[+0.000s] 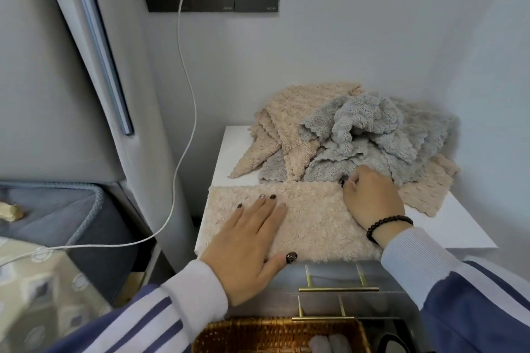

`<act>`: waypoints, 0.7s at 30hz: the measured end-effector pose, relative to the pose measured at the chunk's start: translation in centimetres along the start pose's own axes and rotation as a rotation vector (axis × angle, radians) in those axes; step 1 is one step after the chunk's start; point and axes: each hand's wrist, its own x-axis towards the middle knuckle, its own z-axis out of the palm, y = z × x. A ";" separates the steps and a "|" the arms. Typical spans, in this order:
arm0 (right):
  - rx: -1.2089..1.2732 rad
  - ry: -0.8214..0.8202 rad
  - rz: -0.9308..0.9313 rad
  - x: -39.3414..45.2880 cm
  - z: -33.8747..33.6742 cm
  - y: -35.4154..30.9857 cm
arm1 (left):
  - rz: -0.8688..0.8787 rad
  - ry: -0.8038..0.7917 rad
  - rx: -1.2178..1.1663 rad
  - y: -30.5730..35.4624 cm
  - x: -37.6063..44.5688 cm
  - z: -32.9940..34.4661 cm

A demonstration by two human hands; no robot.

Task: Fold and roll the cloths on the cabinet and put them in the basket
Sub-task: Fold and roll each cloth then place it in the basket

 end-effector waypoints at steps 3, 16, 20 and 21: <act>-0.039 0.209 -0.206 -1.7 -0.4 -2.0 | -0.076 -0.091 0.071 0.1 0.4 -0.2; -0.210 -0.382 -0.568 -5.1 2.1 -3.8 | -0.175 -0.106 -0.008 -2.1 1.7 0.1; -0.305 -0.433 -0.475 -4.8 1.2 -1.9 | -0.183 -0.138 0.007 -3.3 1.1 0.0; -0.326 -0.439 -0.452 -4.7 0.8 -1.4 | -0.196 -0.145 0.005 -3.6 0.9 -0.2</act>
